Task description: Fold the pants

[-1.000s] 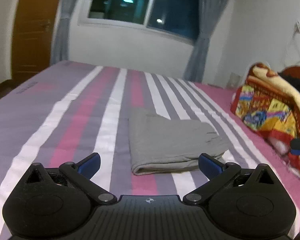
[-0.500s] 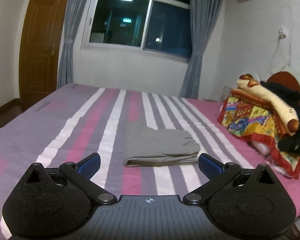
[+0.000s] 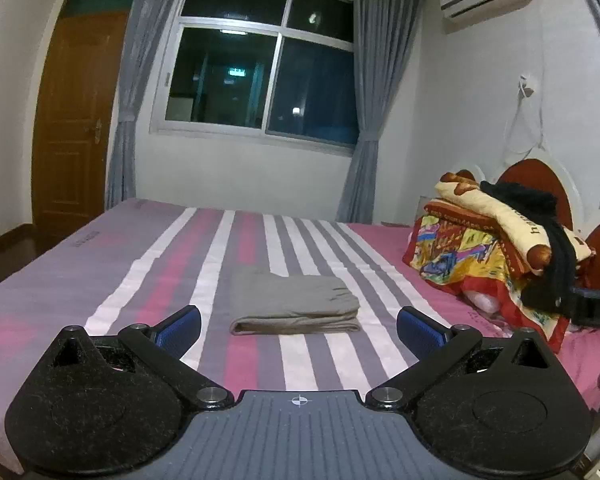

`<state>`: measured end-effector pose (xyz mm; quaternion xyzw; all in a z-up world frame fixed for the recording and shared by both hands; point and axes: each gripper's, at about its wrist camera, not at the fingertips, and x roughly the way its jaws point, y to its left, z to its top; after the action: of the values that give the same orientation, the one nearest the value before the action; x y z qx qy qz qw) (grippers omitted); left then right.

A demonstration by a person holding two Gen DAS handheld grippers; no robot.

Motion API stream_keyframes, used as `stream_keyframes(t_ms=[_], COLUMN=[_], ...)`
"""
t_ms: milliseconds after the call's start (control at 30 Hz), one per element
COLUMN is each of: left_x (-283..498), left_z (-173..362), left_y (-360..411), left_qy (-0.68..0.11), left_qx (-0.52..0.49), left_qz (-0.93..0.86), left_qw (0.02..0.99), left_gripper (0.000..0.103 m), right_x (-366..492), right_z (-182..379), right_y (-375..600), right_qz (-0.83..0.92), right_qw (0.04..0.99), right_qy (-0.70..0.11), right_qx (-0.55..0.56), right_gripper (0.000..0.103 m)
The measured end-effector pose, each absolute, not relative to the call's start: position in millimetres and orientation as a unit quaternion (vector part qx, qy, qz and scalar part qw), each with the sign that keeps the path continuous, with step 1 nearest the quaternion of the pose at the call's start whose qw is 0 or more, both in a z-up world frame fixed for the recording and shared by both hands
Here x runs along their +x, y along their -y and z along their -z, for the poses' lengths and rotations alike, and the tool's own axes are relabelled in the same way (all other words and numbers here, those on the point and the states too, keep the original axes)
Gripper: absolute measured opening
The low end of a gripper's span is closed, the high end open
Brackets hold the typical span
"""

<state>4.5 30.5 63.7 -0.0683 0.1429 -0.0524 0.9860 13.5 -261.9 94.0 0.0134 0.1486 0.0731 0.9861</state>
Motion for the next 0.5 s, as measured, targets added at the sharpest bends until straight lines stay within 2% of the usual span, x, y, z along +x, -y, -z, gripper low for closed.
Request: stream_keyframes(t_ms=[200, 500], left_x=[-21, -17], left_z=[-67, -72], left_y=[-37, -40], left_qy=[-0.126, -0.118], left_qx=[-0.076, -0.083], left_qz=[0.047, 0.049], left_qw=[0.988, 0.988], left_gripper=[0.103, 0.103], right_x=[-14, -7], right_z=[-110, -112], right_y=[250, 234], right_qz=[-0.072, -0.082], right_qw=[0.991, 0.99], right_qy=[-0.111, -0.11], right_qx=[-0.012, -0.025], right_gripper=[0.103, 0.103])
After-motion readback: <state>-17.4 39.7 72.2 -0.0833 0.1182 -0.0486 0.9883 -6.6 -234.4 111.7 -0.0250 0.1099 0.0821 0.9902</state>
